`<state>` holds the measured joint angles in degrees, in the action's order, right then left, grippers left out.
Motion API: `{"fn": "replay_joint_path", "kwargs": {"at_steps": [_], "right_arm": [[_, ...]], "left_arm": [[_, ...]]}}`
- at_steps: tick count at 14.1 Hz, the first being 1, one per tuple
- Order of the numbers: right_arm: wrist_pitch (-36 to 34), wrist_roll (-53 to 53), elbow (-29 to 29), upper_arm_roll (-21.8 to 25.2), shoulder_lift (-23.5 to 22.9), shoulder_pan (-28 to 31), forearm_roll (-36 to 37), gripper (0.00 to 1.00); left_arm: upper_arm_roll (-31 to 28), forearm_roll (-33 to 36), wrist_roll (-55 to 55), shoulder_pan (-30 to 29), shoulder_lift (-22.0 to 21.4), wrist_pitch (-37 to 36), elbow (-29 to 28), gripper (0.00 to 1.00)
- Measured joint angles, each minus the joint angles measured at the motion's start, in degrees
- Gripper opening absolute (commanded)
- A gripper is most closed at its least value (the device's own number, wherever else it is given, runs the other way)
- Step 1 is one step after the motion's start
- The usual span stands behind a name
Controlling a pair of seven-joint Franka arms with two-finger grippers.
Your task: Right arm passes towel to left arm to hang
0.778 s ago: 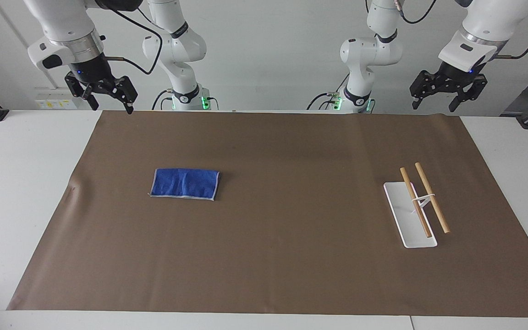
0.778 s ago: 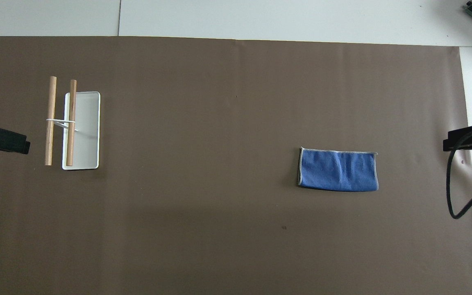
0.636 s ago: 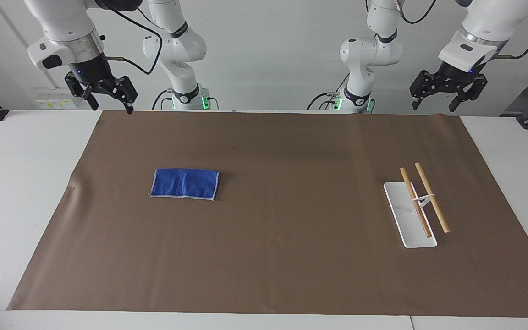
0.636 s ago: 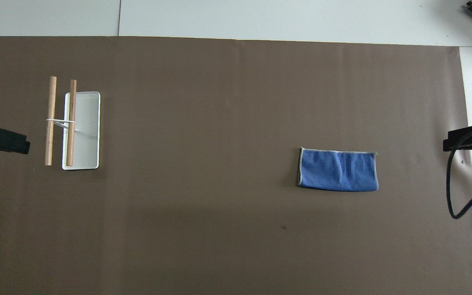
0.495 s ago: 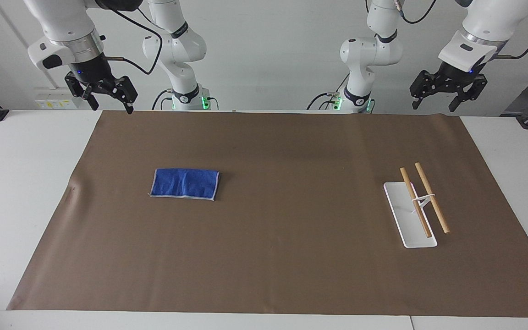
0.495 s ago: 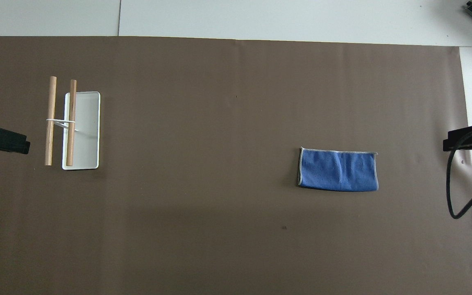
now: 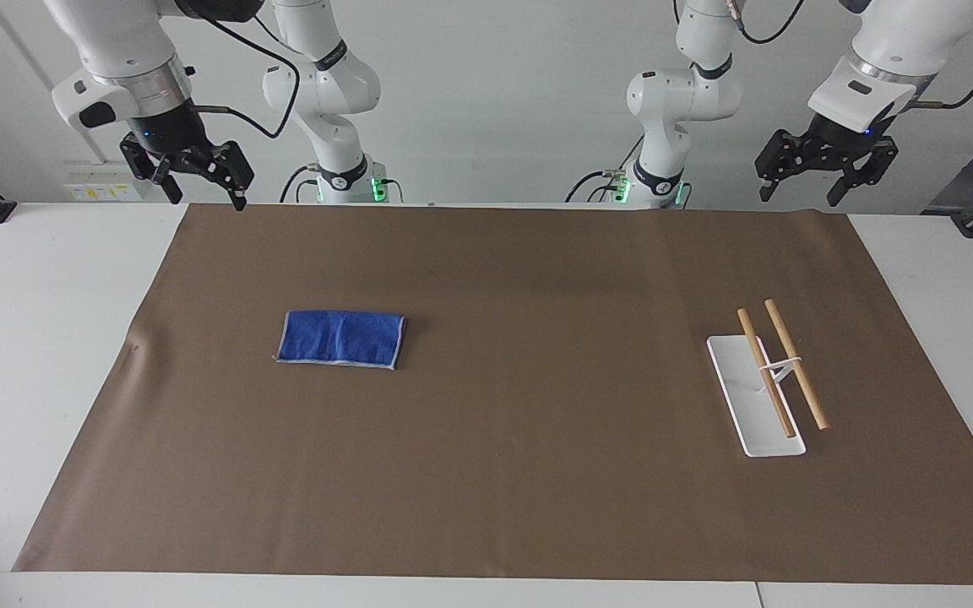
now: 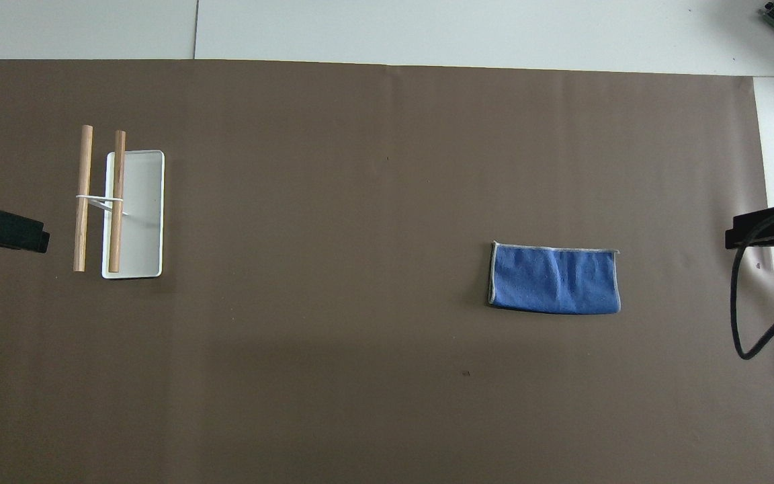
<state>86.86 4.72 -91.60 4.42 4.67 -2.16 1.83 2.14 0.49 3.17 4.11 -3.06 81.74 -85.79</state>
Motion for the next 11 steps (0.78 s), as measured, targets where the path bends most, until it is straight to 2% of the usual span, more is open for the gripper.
{"fn": "replay_joint_path", "kwargs": {"at_steps": [5,7,11], "right_arm": [[1.9,0.25,-1.49,-0.71,0.06,-0.38,0.0,1.0],[6.59,1.46,-5.04,-1.37,0.04,-2.1,-0.03,1.0],[21.03,5.68,-16.0,-1.71,-0.43,-7.64,-0.04,1.0]], "left_arm": [[0.0,0.0,0.0,0.0,0.0,0.0,0.0,1.0],[0.0,0.0,0.0,0.0,0.0,0.0,0.0,1.0],[0.0,0.0,0.0,0.0,0.0,0.0,0.0,1.0]]}}
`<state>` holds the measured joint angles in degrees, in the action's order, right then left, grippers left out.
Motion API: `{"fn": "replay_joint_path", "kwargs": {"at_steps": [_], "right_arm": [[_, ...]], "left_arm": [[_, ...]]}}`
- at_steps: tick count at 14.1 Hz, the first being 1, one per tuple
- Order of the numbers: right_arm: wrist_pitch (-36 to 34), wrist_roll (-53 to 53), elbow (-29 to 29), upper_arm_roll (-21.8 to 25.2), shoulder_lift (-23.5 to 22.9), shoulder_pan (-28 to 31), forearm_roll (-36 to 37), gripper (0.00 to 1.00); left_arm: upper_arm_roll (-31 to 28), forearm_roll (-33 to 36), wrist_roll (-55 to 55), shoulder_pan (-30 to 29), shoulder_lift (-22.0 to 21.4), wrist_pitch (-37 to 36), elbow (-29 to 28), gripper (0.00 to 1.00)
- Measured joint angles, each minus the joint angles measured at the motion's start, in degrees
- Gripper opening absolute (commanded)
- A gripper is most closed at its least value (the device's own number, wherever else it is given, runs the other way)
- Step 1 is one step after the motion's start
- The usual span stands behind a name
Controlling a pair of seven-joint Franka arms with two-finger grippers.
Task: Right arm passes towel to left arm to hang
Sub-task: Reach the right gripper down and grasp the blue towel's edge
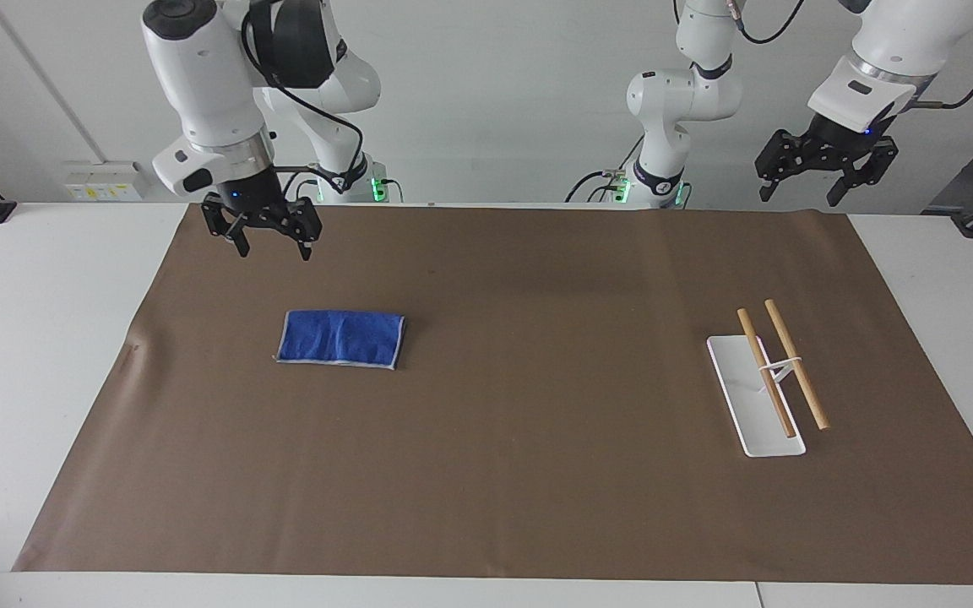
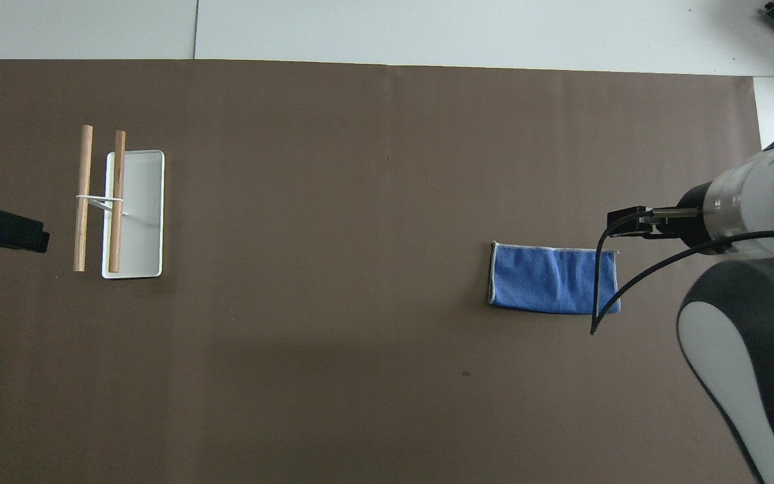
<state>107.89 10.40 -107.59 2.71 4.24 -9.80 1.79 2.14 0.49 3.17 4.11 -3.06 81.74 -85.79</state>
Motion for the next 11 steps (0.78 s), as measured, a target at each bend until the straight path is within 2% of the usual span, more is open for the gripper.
{"fn": "replay_joint_path", "kwargs": {"at_steps": [3,5,8,11], "right_arm": [[12.03,0.27,-9.2,0.0,-1.78,-0.55,-0.08,1.0],[17.46,0.27,-14.11,0.03,-3.19,-0.49,-0.09,1.0],[24.57,0.27,-19.19,0.03,-5.63,-0.47,-0.1,1.0],[34.47,0.27,-23.54,0.03,-9.43,-0.47,-0.14,1.0]], "left_arm": [[0.0,0.0,0.0,0.0,0.0,0.0,0.0,1.0],[0.0,0.0,0.0,0.0,0.0,0.0,0.0,1.0],[0.0,0.0,0.0,0.0,0.0,0.0,0.0,1.0],[0.0,0.0,0.0,0.0,0.0,0.0,0.0,1.0]]}}
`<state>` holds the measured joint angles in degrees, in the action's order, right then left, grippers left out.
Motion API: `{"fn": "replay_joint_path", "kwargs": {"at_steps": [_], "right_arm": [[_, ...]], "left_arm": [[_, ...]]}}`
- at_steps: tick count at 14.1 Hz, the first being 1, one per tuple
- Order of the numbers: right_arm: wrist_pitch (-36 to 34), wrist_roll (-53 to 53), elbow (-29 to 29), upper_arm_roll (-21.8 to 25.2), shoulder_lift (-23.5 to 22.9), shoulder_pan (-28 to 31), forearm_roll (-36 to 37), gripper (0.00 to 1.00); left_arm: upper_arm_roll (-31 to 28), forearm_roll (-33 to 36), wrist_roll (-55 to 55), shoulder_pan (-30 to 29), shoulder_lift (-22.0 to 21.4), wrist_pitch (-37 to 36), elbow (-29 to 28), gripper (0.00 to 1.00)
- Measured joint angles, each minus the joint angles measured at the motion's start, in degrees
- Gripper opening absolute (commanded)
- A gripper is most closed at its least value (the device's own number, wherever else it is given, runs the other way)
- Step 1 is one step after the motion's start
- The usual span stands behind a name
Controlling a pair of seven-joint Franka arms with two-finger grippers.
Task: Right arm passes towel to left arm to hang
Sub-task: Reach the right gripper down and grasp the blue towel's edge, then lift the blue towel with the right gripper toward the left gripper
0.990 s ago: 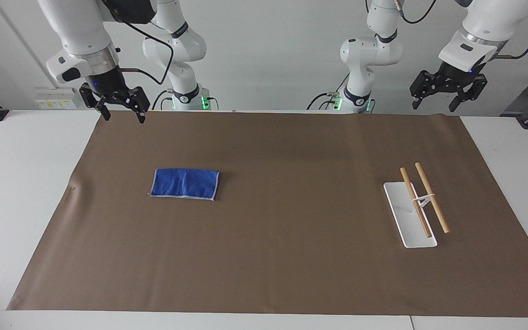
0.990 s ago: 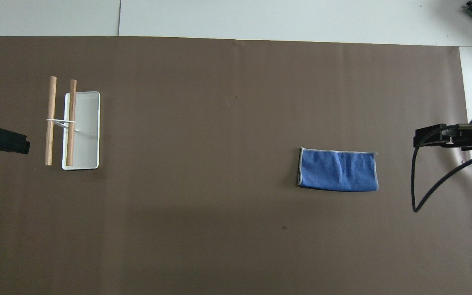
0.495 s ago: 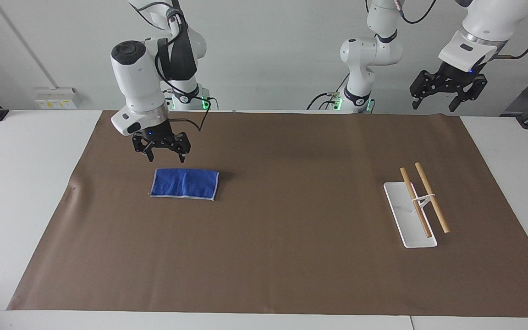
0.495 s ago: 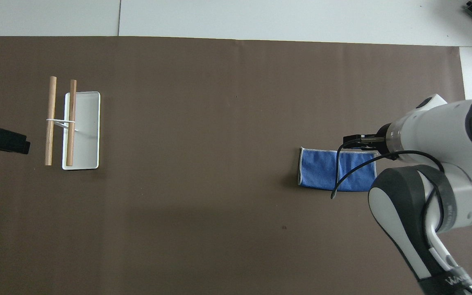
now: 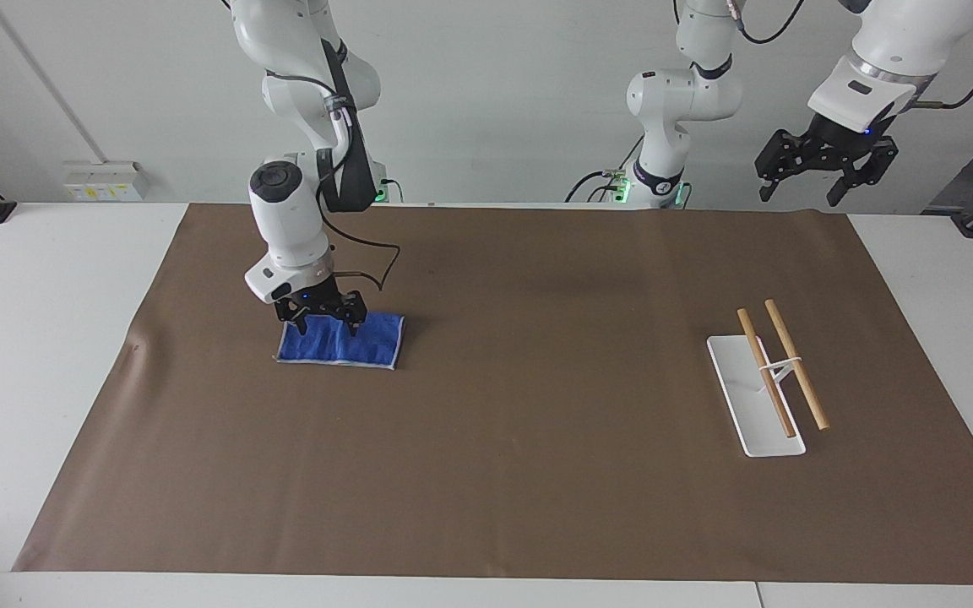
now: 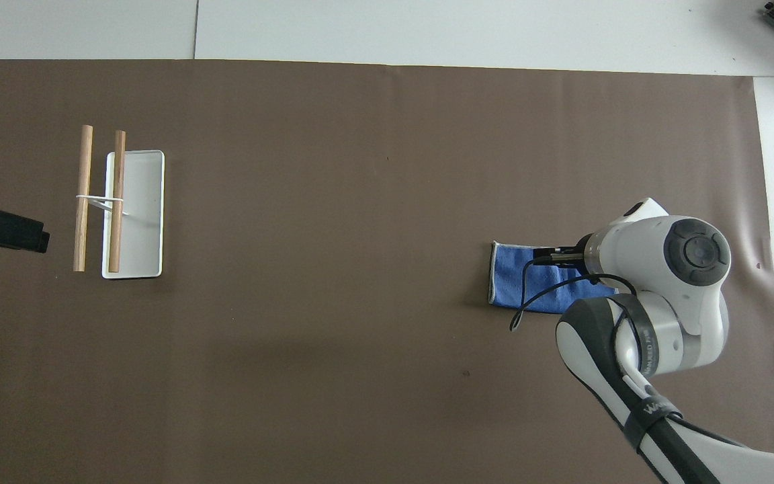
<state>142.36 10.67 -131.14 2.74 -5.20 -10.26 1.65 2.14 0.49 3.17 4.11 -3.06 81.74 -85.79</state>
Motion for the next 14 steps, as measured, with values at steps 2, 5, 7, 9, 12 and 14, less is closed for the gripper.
{"fn": "replay_joint_path", "kwargs": {"at_steps": [2,5,7,9,12,14], "right_arm": [[3.08,0.0,-1.11,0.0,-2.04,0.0,-0.1,1.0],[4.91,0.0,-1.21,-0.02,-3.26,-0.17,-1.45,1.0],[5.36,0.0,-1.23,-0.04,-3.74,-0.9,-2.1,1.0],[5.41,0.0,-1.37,-0.04,-4.0,-1.26,-2.3,1.0],[5.44,0.0,-1.47,-0.02,-4.16,-1.27,-2.34,0.58],[5.46,0.0,-1.47,-0.01,-4.16,-1.26,-2.35,0.18]], "left_arm": [[0.0,0.0,0.0,0.0,0.0,0.0,0.0,1.0],[0.0,0.0,0.0,0.0,0.0,0.0,0.0,1.0],[0.0,0.0,0.0,0.0,0.0,0.0,0.0,1.0],[0.0,0.0,0.0,0.0,0.0,0.0,0.0,1.0],[0.0,0.0,0.0,0.0,0.0,0.0,0.0,1.0],[0.0,0.0,0.0,0.0,0.0,0.0,0.0,1.0]]}}
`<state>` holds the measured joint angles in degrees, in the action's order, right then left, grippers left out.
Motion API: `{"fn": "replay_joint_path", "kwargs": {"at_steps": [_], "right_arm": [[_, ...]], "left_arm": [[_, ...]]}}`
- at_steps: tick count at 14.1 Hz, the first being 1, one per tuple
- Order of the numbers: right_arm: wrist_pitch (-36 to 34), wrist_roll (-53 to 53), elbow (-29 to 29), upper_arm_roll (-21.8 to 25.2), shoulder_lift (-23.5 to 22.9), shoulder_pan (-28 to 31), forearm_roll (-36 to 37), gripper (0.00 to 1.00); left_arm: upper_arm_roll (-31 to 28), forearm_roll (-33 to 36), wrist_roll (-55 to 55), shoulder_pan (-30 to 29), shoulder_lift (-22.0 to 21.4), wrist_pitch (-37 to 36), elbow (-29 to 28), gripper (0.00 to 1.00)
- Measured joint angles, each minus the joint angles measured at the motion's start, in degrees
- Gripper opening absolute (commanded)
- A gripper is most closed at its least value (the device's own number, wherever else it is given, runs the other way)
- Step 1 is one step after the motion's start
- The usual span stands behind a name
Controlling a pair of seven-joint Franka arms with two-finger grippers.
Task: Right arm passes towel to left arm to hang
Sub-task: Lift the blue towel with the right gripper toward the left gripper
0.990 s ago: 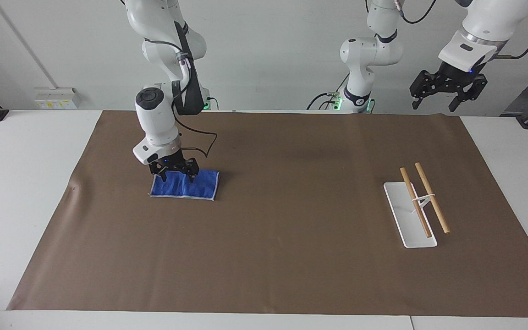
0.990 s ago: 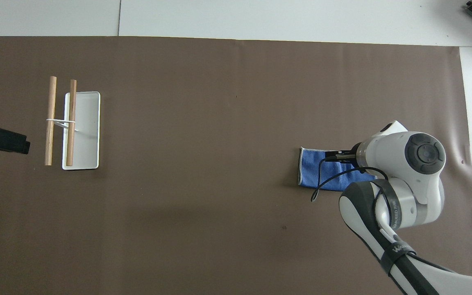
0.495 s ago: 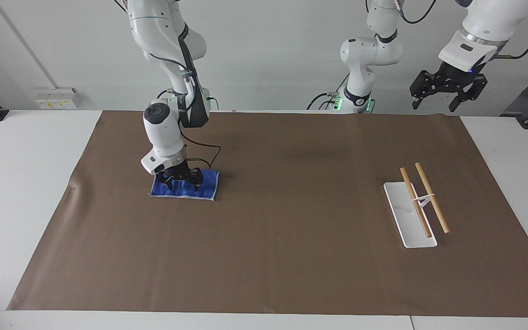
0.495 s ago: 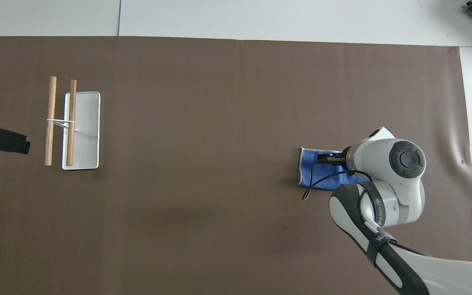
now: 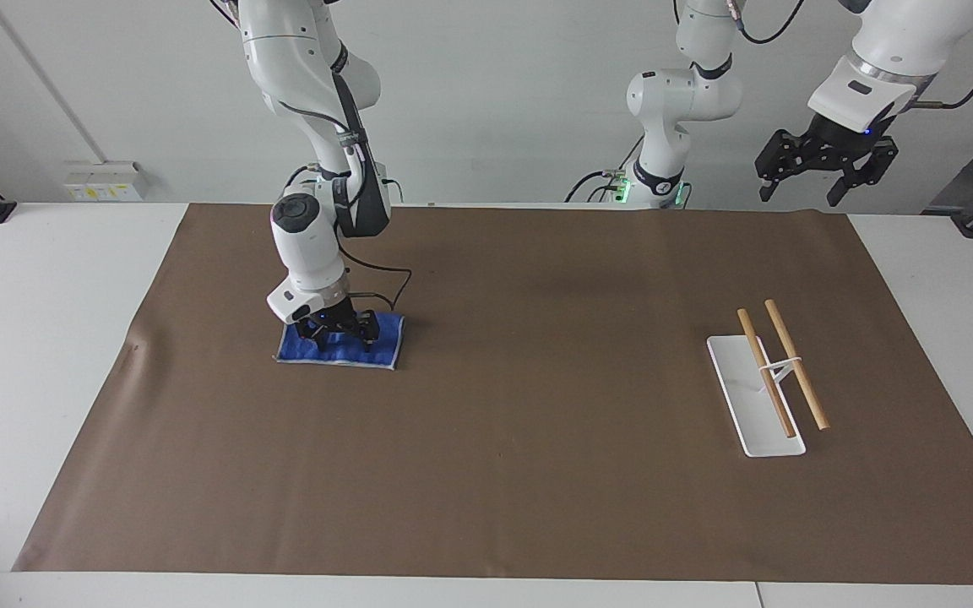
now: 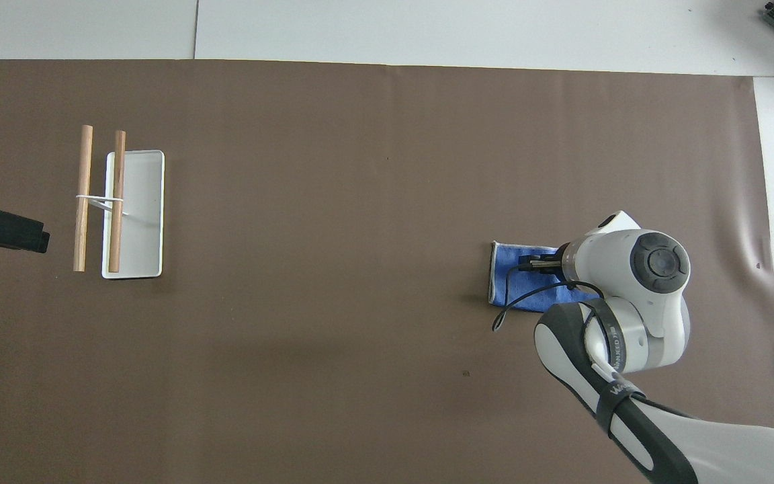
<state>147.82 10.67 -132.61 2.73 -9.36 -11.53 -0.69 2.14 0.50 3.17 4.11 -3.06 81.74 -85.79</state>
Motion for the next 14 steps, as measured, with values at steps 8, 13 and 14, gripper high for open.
{"fn": "replay_joint_path", "kwargs": {"at_steps": [8,13,14], "right_arm": [[-0.66,-0.23,2.2,-0.85,0.56,-1.23,0.0,0.0],[-10.57,-2.29,11.79,-2.62,2.83,-1.65,-10.86,0.0],[-12.74,-3.21,13.87,-2.62,3.31,-1.65,-14.24,0.0]], "left_arm": [[0.0,0.0,0.0,0.0,0.0,0.0,0.0,1.0],[0.0,0.0,0.0,0.0,0.0,0.0,0.0,1.0],[0.0,0.0,0.0,0.0,0.0,0.0,0.0,1.0]]}}
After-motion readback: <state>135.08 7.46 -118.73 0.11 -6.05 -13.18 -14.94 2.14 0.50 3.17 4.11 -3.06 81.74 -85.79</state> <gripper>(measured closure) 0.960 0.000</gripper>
